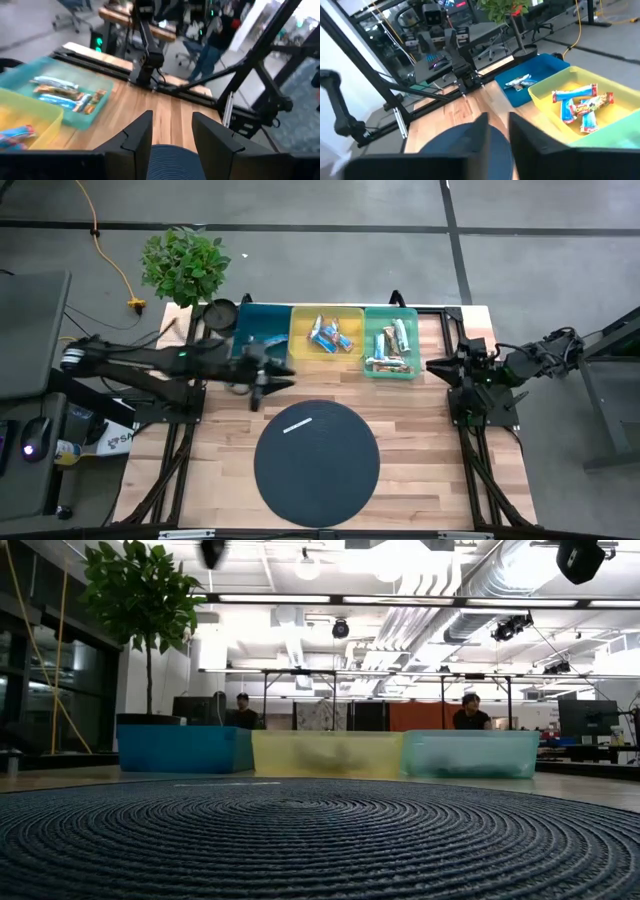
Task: Pick and place Granola Bars by type
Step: Return to Home Position
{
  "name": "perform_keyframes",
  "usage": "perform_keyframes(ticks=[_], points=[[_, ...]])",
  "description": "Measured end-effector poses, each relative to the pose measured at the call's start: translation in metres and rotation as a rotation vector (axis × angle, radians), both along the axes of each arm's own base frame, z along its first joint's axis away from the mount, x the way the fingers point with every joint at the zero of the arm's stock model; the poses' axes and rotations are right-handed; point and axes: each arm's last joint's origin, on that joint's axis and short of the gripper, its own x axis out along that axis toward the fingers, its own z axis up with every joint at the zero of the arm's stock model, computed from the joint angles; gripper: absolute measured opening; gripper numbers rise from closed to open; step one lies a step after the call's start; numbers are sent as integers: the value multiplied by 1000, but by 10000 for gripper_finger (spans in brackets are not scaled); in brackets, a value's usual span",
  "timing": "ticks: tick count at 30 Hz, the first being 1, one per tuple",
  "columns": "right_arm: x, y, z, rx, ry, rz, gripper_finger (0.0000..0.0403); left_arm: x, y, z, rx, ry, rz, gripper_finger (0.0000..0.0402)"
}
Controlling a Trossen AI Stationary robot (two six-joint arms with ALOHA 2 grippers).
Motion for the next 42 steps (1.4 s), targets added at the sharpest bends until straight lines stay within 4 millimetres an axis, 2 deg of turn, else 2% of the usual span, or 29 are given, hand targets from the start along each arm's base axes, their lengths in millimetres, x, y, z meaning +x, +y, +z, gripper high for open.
perform_keyframes(ticks=[3,8,13,16,21,27,30,35,39,42], points=[[-1,0,0,-50,6,9,12,-36,-8,-6,-12,-47,43,136],[-4,-3,1,-55,-8,-12,14,-77,-17,-24,-70,-98,91,117],[-15,-9,3,-93,-37,-9,3,-97,-23,-35,-85,-125,118,47],[-26,-15,1,-117,-45,-34,1,-101,-26,-36,-77,-133,130,8],[-49,-29,-2,-143,-92,-76,0,-103,-30,-40,-23,-93,169,2],[-64,-37,-3,-158,-152,-69,0,-94,-31,-60,0,-137,179,1],[-60,-35,-7,-192,-182,-99,0,-88,-25,-77,-15,-210,160,0],[-37,-23,-32,-234,-272,-111,0,-83,-6,-107,-54,-301,160,0],[-29,-19,-39,-236,-314,-138,0,-83,8,-109,-54,-323,99,0],[-24,-16,-48,-267,-279,-147,0,-83,15,-113,-39,-284,77,0]])
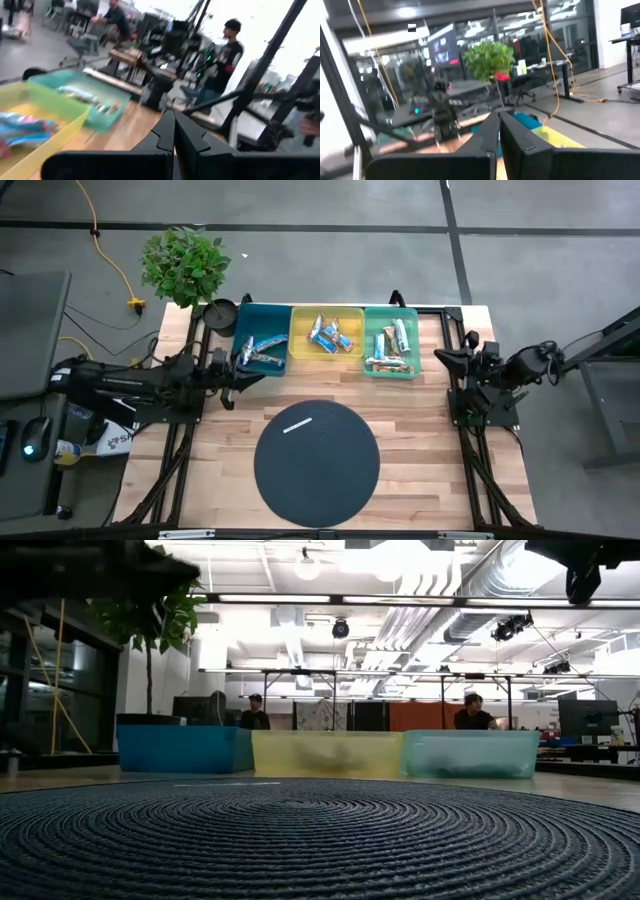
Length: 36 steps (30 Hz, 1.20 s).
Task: Pick and place Granola Bars by type
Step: Return to Home Position
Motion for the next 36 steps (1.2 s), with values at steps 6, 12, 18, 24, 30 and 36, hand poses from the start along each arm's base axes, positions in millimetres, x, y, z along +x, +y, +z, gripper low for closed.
perform_keyframes(ticks=[6,12,18,24,30,36], points=[[6,3,-12,48,2,5,0,0,12,-5,22,52,4,0],[14,7,-22,61,-53,-11,0,-3,20,-16,9,27,21,0],[25,12,-46,39,-110,-29,0,-4,24,-18,-5,13,19,0],[32,10,-64,40,-166,-37,0,-5,26,-18,-3,7,26,0],[36,2,-66,-1,-180,-41,0,-5,26,-18,1,9,28,0],[43,-7,-83,46,-43,32,0,-4,25,-24,38,76,4,0]])
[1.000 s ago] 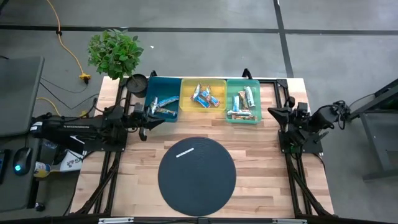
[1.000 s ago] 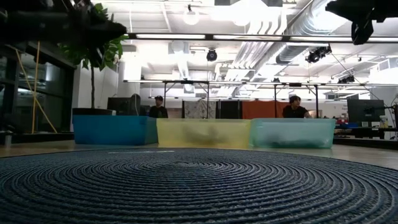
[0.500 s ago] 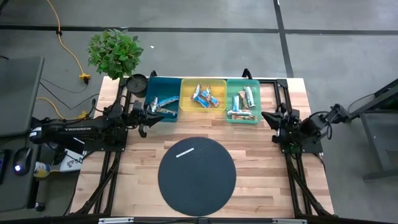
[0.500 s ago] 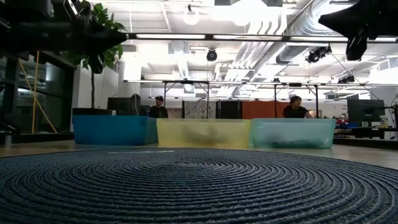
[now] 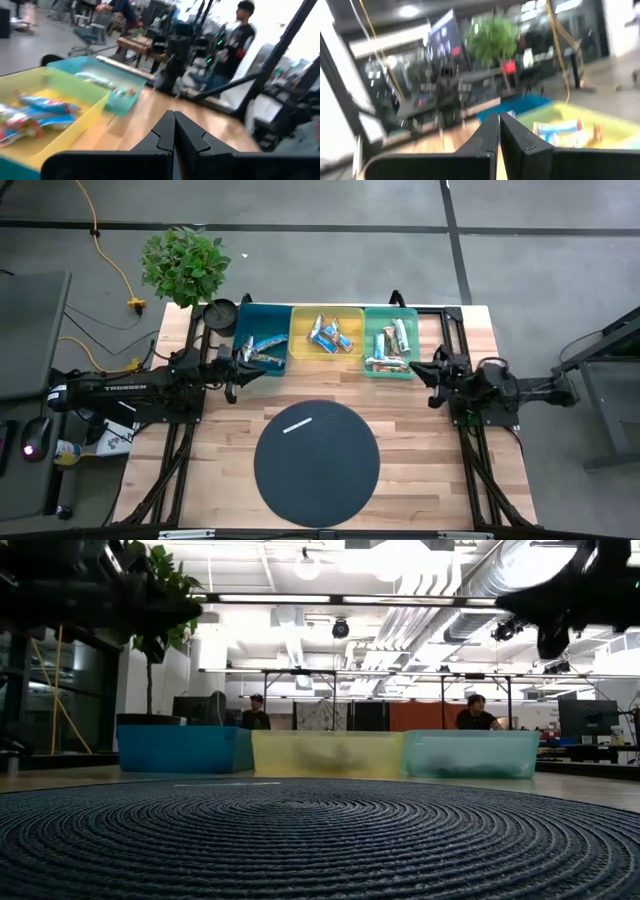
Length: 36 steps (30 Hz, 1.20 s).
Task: Pick and place Granola Bars by type
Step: Return to Home Position
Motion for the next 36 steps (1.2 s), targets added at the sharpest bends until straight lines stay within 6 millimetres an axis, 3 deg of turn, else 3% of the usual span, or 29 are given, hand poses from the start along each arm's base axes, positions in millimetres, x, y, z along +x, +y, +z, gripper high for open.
perform_keyframes(ticks=[4,10,18,24,36], points=[[2,-4,-8,15,79,74,0,0,1,-5,64,55,38,0],[3,-1,-20,-96,218,302,0,0,-1,-9,119,96,-15,0],[5,-2,-23,-148,272,303,0,-1,1,-16,291,190,26,0],[5,-2,-23,-189,279,296,0,-2,1,-25,290,287,13,0],[5,-3,-24,-199,288,254,0,-2,3,-25,344,300,87,0]])
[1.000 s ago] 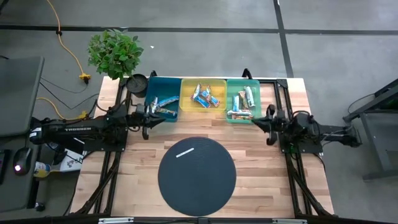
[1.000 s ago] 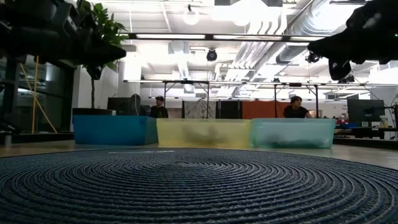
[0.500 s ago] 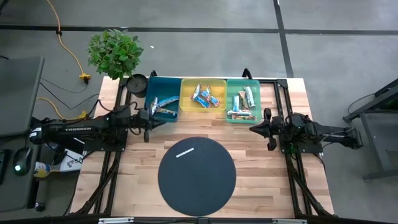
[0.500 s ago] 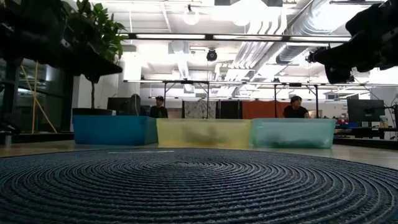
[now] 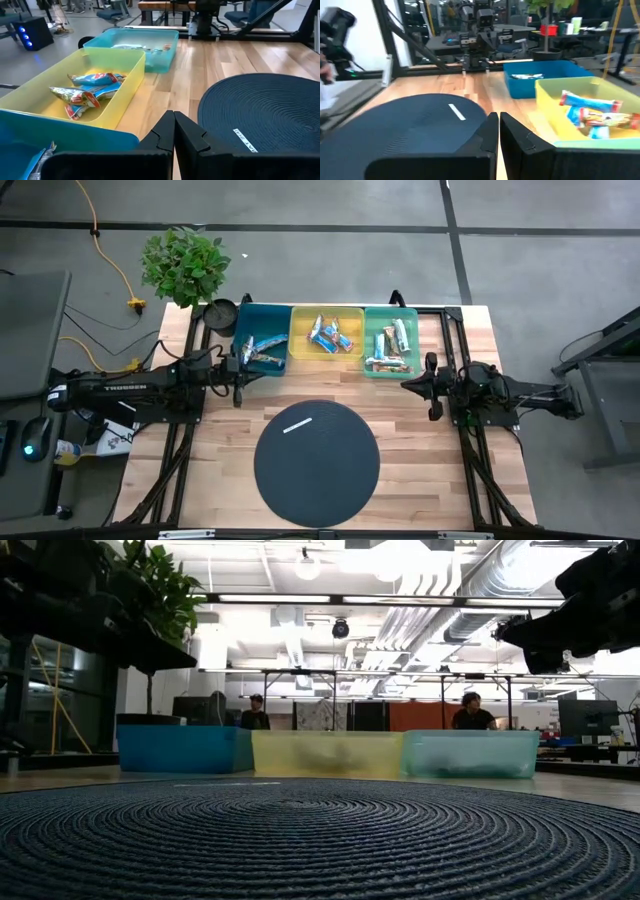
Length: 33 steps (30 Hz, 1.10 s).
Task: Pick and place Granola Bars by type
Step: Return to Home Position
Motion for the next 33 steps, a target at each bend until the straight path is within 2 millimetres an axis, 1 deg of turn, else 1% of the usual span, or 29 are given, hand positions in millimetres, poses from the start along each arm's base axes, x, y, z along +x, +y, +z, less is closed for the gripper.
perform_keyframes(ticks=[5,16,26,33], points=[[0,-1,0,-21,1,-27,1,0,0,0,0,1,2,0],[0,-1,0,-21,0,-28,1,0,0,-1,-1,6,3,0],[0,-1,0,-15,-1,-38,1,-3,-1,-11,-31,114,4,0],[0,-1,0,-15,-1,-38,0,-3,-1,-12,-35,127,4,0]])
